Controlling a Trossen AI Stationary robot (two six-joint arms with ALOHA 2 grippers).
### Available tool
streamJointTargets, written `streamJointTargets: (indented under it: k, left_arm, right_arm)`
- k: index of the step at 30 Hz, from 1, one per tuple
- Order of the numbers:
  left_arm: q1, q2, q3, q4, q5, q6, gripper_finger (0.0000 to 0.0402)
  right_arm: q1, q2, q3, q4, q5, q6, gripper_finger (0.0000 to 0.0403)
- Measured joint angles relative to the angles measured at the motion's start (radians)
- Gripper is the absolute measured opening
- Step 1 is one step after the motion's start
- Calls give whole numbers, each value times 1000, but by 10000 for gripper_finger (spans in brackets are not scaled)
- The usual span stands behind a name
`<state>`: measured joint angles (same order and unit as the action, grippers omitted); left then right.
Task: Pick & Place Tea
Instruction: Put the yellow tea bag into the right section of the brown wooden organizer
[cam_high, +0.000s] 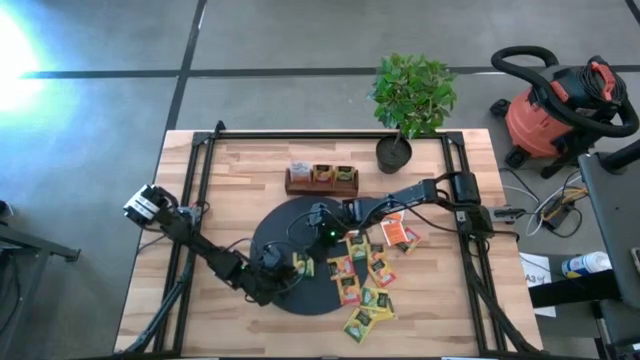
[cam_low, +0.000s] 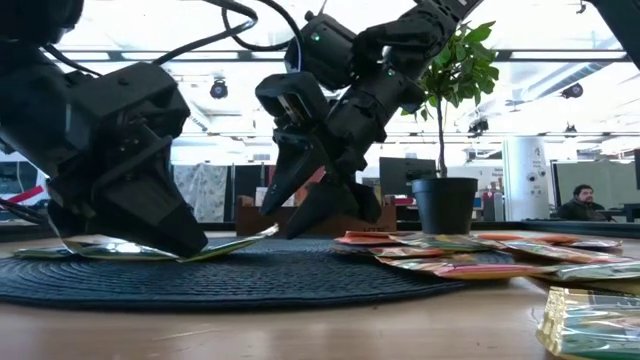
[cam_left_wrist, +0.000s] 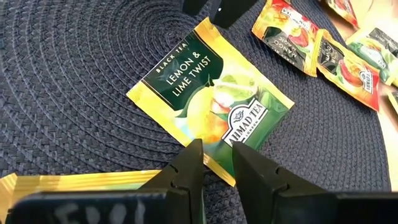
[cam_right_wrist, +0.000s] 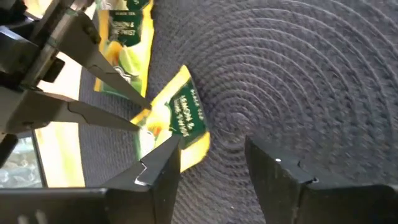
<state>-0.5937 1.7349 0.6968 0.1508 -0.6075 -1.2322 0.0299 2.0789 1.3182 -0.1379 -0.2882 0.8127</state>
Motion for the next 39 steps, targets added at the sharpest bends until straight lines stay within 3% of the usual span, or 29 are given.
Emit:
streamJointTargets:
  k: [9, 22, 39]
  left_arm:
    - [31, 1, 0, 15, -2, 7, 90]
    - [35, 1, -1, 57, -2, 28, 90]
    - [34, 11, 0, 55, 60, 48, 90]
  right_arm:
    - [0, 0, -5, -2, 0, 0, 170]
    - [3, 23, -6, 42, 17, 4, 123]
    - [-14, 22, 26, 14, 24, -4, 176]
